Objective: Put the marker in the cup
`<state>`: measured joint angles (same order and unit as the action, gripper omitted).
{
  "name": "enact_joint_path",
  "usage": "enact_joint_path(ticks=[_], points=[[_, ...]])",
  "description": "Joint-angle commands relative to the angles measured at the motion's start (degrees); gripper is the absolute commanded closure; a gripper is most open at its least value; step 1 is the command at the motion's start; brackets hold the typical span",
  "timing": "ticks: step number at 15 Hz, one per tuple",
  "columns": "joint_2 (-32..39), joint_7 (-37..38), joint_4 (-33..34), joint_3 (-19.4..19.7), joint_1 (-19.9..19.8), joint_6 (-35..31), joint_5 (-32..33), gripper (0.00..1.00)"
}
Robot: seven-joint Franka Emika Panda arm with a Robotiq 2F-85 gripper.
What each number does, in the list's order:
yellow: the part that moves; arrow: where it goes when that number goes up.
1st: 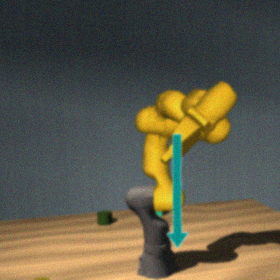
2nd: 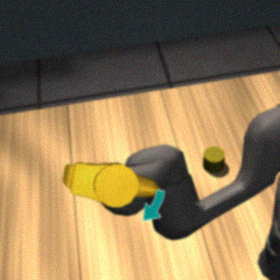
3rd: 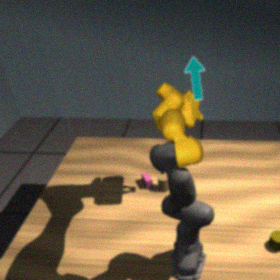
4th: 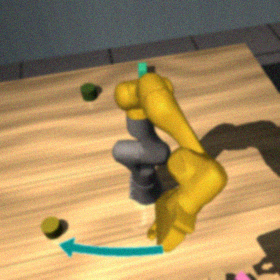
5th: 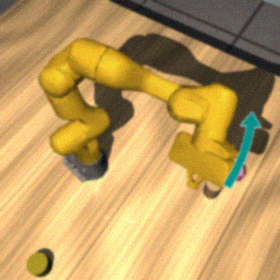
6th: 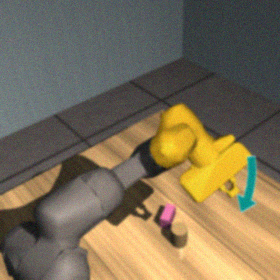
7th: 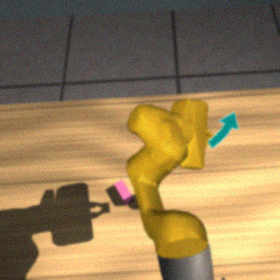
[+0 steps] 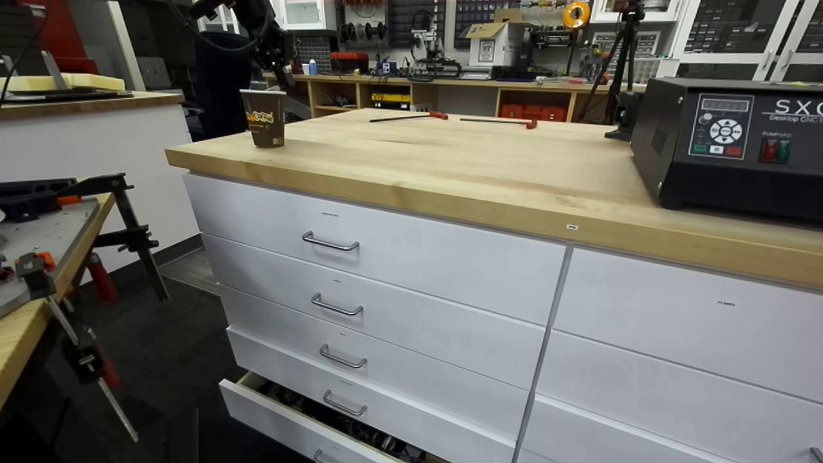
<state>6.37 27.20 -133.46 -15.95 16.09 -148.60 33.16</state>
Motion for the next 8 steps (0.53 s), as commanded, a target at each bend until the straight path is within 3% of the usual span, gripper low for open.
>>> enact_joint_path(ticks=[1, 2, 3, 8], points=[[0.27, 1.68, 1.13, 1.85, 1.63, -0.62, 2.84, 0.89], [-0.16, 1.41, 1.26, 1.96, 1.72, -0.11, 3.32, 0.61], [-0.32, 0.6, 1.34, 1.98, 1.68, 0.03, 3.5, 0.59], [-1.71, -4.4, 2.74, 1.56, 1.34, 5.58, 3.69, 0.28]])
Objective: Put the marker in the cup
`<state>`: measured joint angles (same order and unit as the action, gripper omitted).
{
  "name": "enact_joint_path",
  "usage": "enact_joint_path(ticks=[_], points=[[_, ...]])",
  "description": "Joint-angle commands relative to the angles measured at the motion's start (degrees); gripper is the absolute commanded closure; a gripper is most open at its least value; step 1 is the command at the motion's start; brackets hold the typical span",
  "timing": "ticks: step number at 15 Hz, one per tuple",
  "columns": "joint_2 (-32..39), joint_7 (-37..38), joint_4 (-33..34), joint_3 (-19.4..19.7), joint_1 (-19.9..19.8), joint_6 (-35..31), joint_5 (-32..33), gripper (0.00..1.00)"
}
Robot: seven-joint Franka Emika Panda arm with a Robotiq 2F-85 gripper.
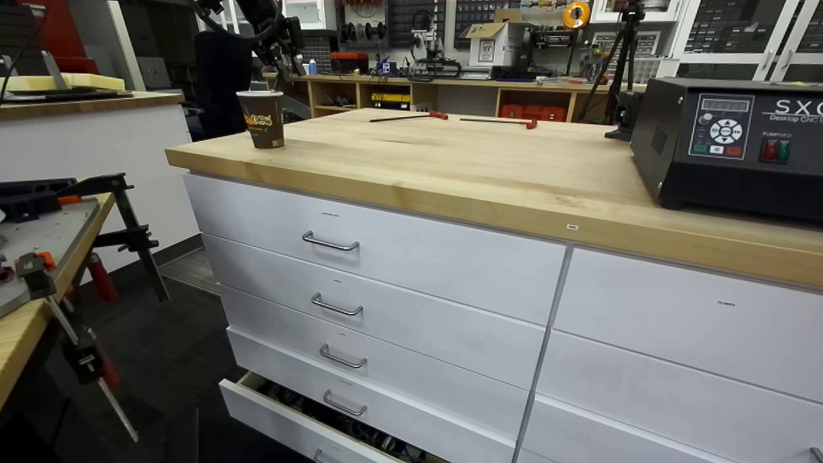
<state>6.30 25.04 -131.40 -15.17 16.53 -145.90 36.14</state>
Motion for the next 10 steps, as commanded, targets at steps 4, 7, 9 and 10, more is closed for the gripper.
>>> enact_joint_path(ticks=[4, 7, 9, 10], points=[[-0.06, -1.71, 0.8, 0.79, 0.75, 0.89, -0.4, 0.27], [0.14, -1.71, 0.8, 0.83, 0.78, 0.89, -0.41, 0.15], [0.14, -1.71, 0.8, 0.83, 0.78, 0.88, -0.41, 0.15], [0.14, -1.71, 0.8, 0.83, 0.78, 0.88, -0.41, 0.15]])
